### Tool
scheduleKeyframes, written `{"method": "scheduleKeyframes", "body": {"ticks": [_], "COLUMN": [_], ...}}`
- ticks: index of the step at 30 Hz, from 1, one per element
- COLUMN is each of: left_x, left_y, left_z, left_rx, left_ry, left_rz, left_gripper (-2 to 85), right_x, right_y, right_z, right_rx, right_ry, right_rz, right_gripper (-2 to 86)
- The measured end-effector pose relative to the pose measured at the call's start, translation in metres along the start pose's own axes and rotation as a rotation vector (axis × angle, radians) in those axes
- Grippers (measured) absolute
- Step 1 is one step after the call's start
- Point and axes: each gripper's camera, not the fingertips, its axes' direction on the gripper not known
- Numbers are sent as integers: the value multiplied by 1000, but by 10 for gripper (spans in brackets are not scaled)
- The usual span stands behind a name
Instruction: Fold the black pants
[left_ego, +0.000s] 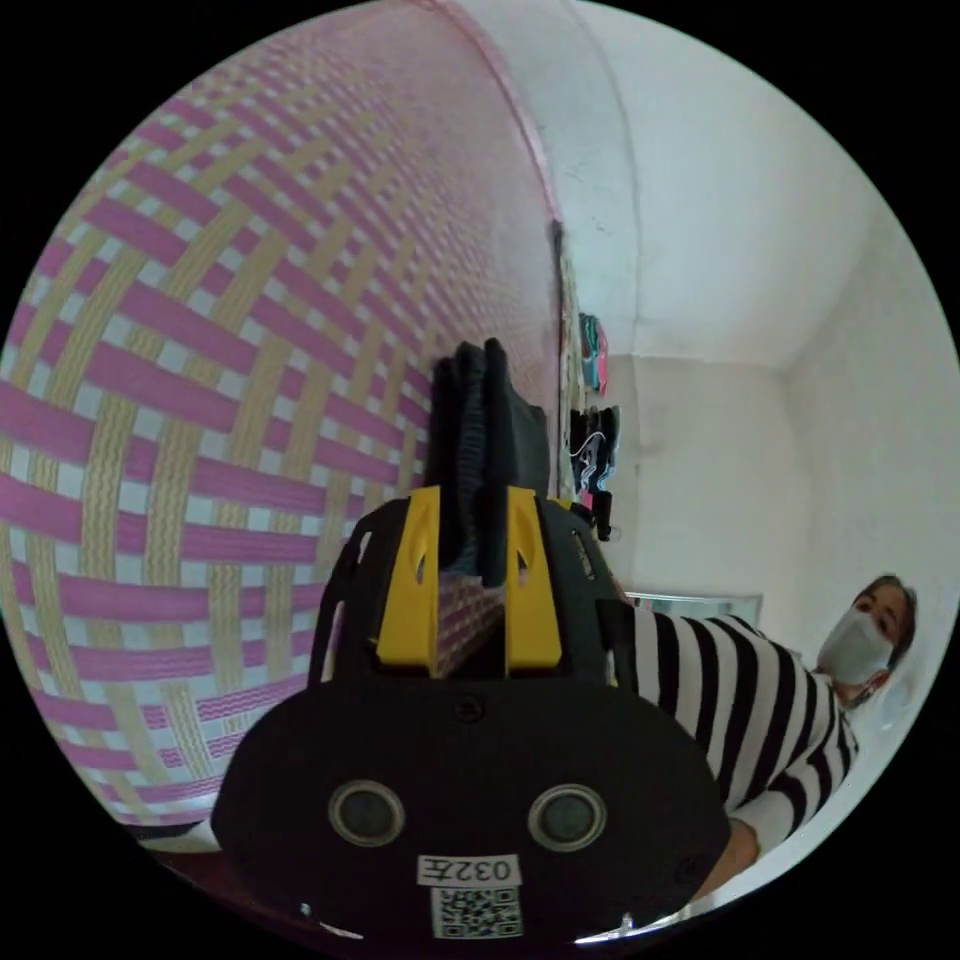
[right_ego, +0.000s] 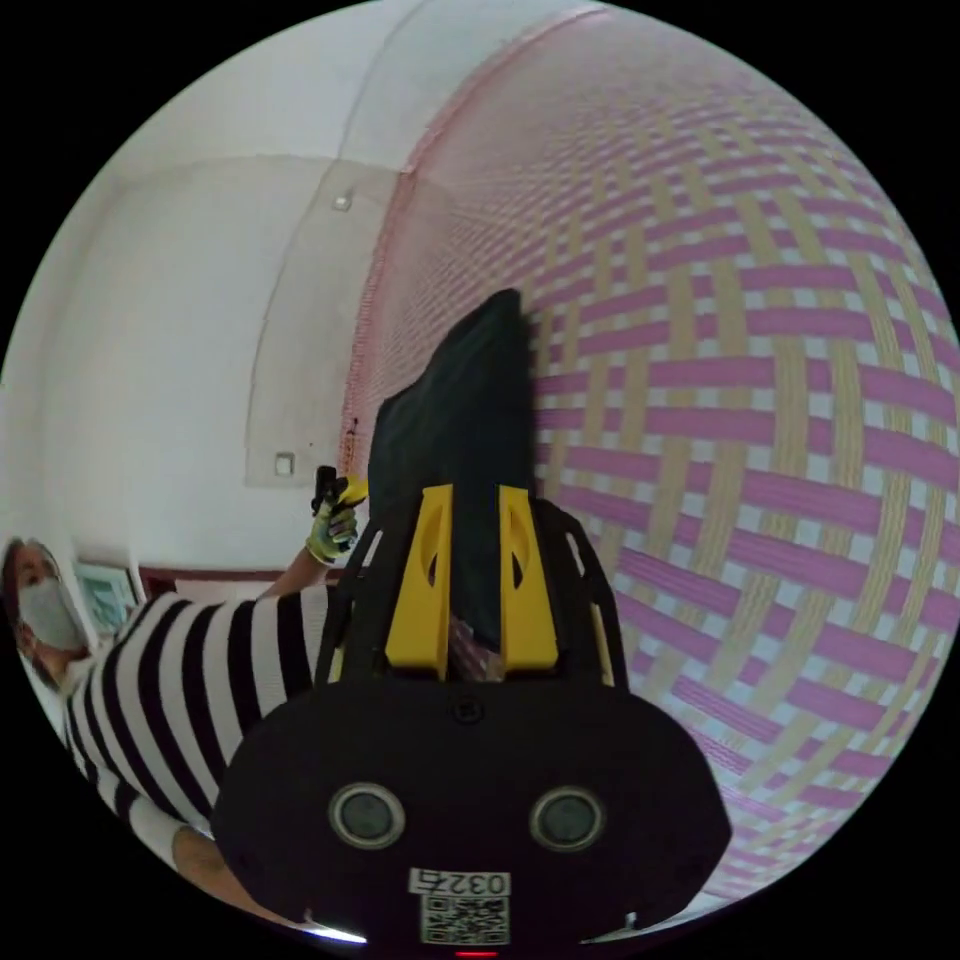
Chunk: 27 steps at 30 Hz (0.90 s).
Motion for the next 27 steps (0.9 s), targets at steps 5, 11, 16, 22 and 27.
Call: {"method": "scheduleKeyframes", "body": {"ticks": [5,11,16,22,27], "left_x": [-7,16,39,40,34], "left_y": [-30,-63,-86,-94,-83], "left_z": [13,40,64,83,87], "left_rx": [-79,-159,-260,-276,-199], "left_ry": [25,41,-28,-21,40], "left_rz": [-53,-12,36,17,-21], "left_gripper": [111,136,136,103,77], "right_x": [40,72,84,105,112], "right_y": [-45,-88,-121,-141,-129], "right_z": [6,25,58,94,116], "right_rx": [-95,-150,-252,-272,-171], "right_ry": [3,-128,-142,-119,-69], "right_rz": [91,116,87,103,94], "right_gripper": [118,121,118,102,76]}}
